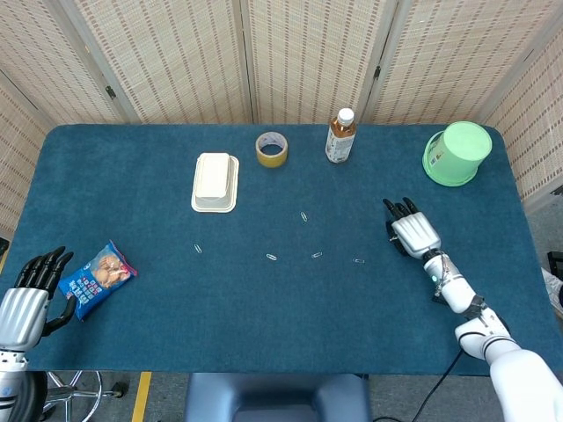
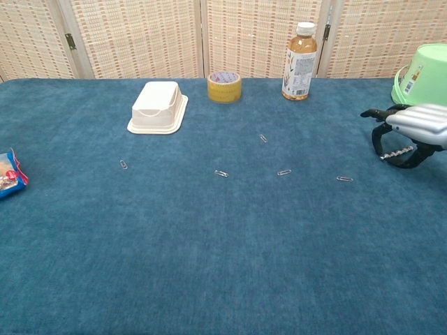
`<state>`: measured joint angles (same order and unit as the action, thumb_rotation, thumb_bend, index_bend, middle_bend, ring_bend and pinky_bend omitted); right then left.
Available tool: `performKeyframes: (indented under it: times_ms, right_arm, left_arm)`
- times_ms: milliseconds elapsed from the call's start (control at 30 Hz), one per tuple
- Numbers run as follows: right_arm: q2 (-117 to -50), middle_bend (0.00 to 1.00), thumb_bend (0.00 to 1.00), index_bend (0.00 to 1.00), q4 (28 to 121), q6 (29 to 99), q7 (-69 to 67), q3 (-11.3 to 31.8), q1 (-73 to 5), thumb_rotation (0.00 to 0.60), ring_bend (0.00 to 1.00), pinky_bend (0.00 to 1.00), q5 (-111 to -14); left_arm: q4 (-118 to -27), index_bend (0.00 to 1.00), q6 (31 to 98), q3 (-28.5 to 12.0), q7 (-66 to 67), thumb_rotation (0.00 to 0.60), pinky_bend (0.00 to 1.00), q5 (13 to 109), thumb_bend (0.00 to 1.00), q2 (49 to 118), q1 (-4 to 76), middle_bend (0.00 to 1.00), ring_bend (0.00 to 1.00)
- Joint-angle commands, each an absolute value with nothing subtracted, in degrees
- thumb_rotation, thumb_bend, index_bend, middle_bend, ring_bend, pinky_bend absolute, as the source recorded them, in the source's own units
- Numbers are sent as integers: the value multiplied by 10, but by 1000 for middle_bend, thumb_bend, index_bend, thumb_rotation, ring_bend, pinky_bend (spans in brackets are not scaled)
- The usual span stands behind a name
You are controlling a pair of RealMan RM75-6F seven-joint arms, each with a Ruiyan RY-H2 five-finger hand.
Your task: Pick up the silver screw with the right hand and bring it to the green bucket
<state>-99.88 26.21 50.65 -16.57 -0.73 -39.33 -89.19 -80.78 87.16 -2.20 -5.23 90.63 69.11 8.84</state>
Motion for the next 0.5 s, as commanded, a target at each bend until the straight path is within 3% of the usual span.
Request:
performKeyframes:
  times_ms: [33, 500]
  right_arm:
    - [-1001, 32, 424, 464, 258, 507, -168, -8, -393, 600, 120, 0, -893]
    - [-1016, 58, 424, 521, 237, 506, -172, -9, -393, 600, 137, 0, -892]
  left_arm:
    - [-807, 69, 871, -22, -53, 600, 126, 906, 524, 691, 89, 66, 101]
    - [-805, 69, 868, -23, -53, 600, 126, 902, 523, 692, 90, 66, 101]
